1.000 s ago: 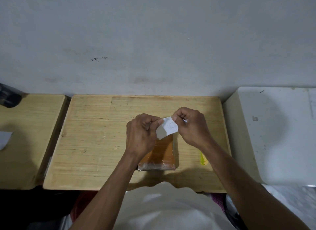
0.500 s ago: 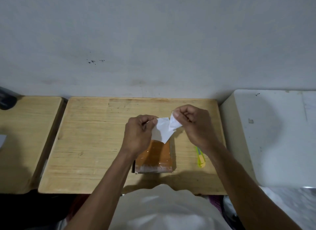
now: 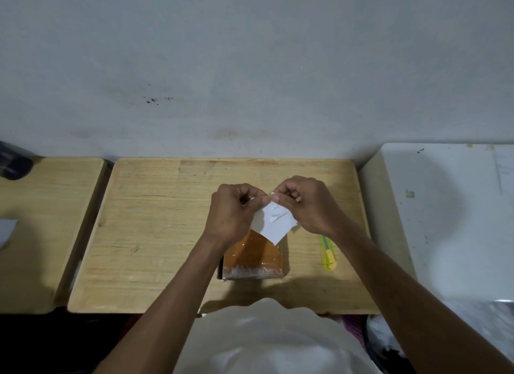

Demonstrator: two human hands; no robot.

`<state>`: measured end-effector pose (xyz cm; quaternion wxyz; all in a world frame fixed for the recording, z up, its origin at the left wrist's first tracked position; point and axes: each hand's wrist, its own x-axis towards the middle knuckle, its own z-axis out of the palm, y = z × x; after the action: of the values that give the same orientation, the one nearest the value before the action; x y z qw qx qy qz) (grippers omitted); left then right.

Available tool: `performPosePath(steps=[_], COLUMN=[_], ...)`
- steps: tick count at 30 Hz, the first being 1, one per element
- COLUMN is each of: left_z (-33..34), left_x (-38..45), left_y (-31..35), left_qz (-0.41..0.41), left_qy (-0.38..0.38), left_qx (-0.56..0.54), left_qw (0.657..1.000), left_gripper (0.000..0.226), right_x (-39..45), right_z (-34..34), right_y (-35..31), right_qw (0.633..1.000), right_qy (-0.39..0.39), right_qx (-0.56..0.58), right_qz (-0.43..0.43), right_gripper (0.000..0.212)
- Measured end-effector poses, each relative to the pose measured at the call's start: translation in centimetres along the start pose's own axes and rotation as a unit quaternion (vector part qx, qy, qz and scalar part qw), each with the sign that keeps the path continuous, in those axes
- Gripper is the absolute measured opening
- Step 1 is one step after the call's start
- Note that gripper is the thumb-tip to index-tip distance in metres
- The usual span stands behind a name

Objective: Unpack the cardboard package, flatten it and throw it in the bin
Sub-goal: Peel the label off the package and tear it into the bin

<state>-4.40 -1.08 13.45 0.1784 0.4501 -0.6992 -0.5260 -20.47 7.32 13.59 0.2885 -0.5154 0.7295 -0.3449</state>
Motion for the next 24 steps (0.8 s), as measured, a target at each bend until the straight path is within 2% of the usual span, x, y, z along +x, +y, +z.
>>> performPosePath(steps=[3,5,7,9,10,12,13,14,17,24], left_z=[-0.4,-0.5,-0.2,-0.1,-0.5,-2.1,-2.9,-3.4,-2.7,3.8], left_x=[0.4,0.7,0.6,0.1,0.0,0.3,0.8,1.4,2.6,3.1], left_y=[0.1,0.4,0.9,1.3,1.1,0.3,-0.3,-1.0,-1.5,-0.2], left_qz=[0.028,0.057,0.081,0.079,0.058,0.004,-0.014,-0.023,-0.009,0.051], left_qy=[-0.033,-0.025,0.004,0.052,0.087,0.149,0.155,0.141,0.073,-0.013], left_qx=[0.103,0.153,0.153,0.129,0.090,-0.007,-0.036,-0.043,-0.011,0.053], left_qw=[0.994,0.986,0.985,0.987,0.990,0.989,0.987,0.989,0.997,0.997], left_gripper=[0.007,0.008,0.008,0.008,0.008,0.012,0.013,0.011,0.007,0.010], right_x=[0.2,0.2,0.2,-0.1,-0.4,-1.3,-2.1,-2.9,-4.9,-9.9], right_z=[-0.1,0.2,0.7,0.8,0.3,-1.7,-2.9,-3.8,-4.2,-4.5], right_y=[0.3,0.1,-0.5,-0.5,0.2,2.1,3.1,3.9,4.3,5.5], right_qw=[0.999,0.999,1.000,0.993,0.978,0.909,0.881,0.873,0.882,0.873], right_qy=[-0.025,-0.008,0.019,0.065,0.117,0.262,0.309,0.326,0.332,0.379], right_qx=[-0.041,-0.052,-0.009,0.061,0.117,0.238,0.260,0.251,0.221,0.164], right_qz=[-0.008,-0.005,0.019,0.080,0.127,0.220,0.247,0.261,0.251,0.260], right_gripper=[0.008,0.007,0.008,0.012,0.016,0.020,0.018,0.016,0.014,0.011])
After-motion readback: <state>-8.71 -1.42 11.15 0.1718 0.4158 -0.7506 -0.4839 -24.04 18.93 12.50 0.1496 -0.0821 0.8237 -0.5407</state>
